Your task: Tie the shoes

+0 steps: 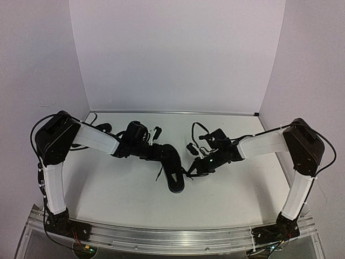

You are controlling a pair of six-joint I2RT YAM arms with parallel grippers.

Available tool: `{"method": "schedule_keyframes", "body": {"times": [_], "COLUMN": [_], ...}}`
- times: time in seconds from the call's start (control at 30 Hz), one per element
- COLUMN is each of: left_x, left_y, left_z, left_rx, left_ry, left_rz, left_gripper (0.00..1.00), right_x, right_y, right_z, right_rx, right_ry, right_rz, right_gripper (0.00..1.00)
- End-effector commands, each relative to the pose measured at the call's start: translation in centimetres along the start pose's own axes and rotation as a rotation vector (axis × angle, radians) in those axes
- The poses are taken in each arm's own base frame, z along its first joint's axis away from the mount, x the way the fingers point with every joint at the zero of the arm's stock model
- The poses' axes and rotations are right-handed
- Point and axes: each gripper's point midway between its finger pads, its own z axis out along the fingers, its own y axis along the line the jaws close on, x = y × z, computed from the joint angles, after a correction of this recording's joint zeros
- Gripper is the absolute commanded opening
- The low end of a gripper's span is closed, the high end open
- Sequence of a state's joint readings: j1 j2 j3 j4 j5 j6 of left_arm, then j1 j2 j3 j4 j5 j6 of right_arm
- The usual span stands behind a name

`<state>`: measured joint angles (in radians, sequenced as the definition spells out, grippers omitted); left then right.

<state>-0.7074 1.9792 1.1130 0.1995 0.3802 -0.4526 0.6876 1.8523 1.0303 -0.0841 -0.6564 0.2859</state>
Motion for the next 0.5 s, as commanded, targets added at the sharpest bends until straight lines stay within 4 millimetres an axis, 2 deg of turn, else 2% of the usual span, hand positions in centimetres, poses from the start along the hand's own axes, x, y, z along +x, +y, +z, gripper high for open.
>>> {"method": "schedule_keyframes", "body": {"times": [0.0, 0.13, 0.37, 0.47], "left_x": [-1.3, -1.1, -2.7, -3.2], "left_y": [-0.8, -0.8, -1.6, -1.4], "left_z": [0.2, 0.1, -1.7, -2.7], "left_rx": [0.030, 0.031, 0.023, -0.009], "left_ry": [-0.013, -0.012, -0.086, -0.123], "left_rz": [-0.007, -0.014, 0.014, 0.019], "left_gripper": [0.47, 0.36, 0.03, 0.00], "right_x": [-1.3, -1.4, -0.8, -0.5], "right_y": [0.2, 0.2, -0.1, -0.3], "right_z": [-0.5, -0.5, -0.8, -1.0], "right_rx": [0.010, 0.010, 0.026, 0.038], "right_ry": [-0.031, -0.031, -0.028, -0.027], "right_rz": [-0.015, -0.015, -0.011, -0.007], "right_gripper": [0.00, 0.00, 0.00, 0.00]}}
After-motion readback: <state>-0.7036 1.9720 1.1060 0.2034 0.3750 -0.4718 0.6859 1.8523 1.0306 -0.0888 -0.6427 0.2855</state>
